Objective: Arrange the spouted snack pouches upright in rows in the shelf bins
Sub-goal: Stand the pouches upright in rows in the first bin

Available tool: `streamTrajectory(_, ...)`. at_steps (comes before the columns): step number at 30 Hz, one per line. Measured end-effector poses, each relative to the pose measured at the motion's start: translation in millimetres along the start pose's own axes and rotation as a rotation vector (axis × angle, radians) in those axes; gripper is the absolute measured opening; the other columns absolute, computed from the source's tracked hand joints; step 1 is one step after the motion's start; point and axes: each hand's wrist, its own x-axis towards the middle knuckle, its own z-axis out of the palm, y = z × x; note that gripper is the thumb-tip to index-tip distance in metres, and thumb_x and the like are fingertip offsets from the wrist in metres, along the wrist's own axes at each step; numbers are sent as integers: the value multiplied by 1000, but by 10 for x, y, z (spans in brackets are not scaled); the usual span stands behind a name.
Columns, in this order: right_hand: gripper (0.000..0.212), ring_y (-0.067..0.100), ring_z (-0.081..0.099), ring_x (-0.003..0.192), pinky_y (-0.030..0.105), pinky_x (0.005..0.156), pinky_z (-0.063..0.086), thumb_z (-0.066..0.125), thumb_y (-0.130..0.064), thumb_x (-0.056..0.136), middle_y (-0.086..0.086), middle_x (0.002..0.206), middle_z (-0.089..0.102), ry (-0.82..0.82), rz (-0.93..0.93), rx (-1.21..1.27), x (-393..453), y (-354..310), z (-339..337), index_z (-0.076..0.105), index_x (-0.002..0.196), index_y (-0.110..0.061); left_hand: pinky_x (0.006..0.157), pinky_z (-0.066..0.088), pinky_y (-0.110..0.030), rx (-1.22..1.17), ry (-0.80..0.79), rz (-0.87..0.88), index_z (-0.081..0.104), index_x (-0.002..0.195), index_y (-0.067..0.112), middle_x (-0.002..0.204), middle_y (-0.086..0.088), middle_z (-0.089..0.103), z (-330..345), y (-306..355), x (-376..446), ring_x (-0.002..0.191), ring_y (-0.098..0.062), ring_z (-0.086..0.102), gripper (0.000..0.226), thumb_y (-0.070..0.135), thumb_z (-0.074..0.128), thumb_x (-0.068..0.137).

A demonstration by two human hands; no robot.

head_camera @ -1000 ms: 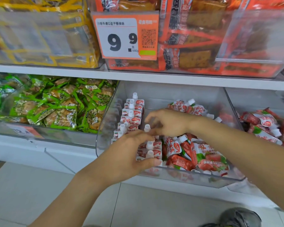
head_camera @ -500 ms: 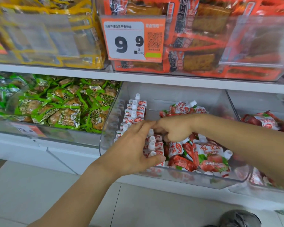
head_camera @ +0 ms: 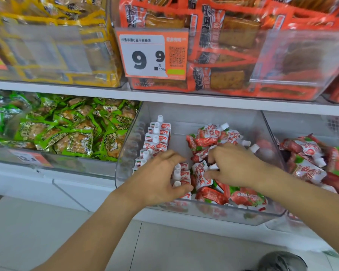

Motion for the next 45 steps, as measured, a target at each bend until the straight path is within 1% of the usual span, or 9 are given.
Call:
streamTrajectory(8,20,7,57,78,31,69,48,72,-40,84,-11,87,59,41,86,401,-126,14,-85,55,82,-29,92,48,-30,1,0,4,49,129,32,124,18,48,-14,20,-78,111,-5,53,57,61,59,81)
streamTrajectory(12,17,13,67,64,37,62,52,64,-38,92,3,76,66,35,151,625,-96,143,-303,53,92,-25,93,47,-27,-6,5,2,45,131,35,131,21,45,-18,23,-109,115,-1,49,55,62,56,84)
streamTrajectory(17,9,12,62,74,32,72,49,65,-20,91,-3,84,68,368,39,616,330,49,-322,59,99,-20,90,35,-12,1,6,2,42,137,36,139,23,39,-20,46,-121,122,3,41,58,59,58,86)
streamTrajectory(23,17,1,57,80,25,75,43,72,-26,88,-15,92,60,-103,-164,559,921,-6,48,63,103,-25,101,30,-13,-36,7,-4,34,144,38,153,24,24,-7,72,-192,133,1,35,61,57,53,90)
streamTrajectory(27,37,11,58,88,27,77,48,71,-37,88,-11,101,57,-166,-140,389,1053,25,57,57,117,-20,101,27,-12,2,2,-27,24,148,40,158,23,12,-19,116,-237,138,-1,28,61,58,45,93)
streamTrajectory(32,23,5,65,80,26,76,53,80,-25,81,-10,87,71,-204,-205,493,1011,-74,67,71,101,-20,108,30,-21,-9,10,-19,23,149,41,159,17,15,-44,123,-256,141,-8,30,65,58,48,91)
streamTrajectory(35,24,0,67,87,24,83,55,75,-16,85,-14,94,72,-257,-207,564,971,-90,50,70,109,-20,111,34,-25,-17,18,-14,26,149,39,158,16,21,-33,116,-256,141,-7,29,67,57,53,90)
streamTrajectory(38,23,13,67,95,40,87,56,71,-10,87,-4,102,72,-222,-228,498,964,-118,97,68,107,-20,112,31,-23,-22,32,-21,32,148,34,156,14,25,-31,132,-226,141,-7,29,67,54,58,88)
streamTrajectory(45,21,21,65,99,44,89,55,70,-14,89,3,106,71,-291,-230,466,970,-112,60,65,109,-18,95,36,-9,-92,32,-47,51,135,32,133,19,50,-95,128,-162,118,2,48,62,47,74,79)
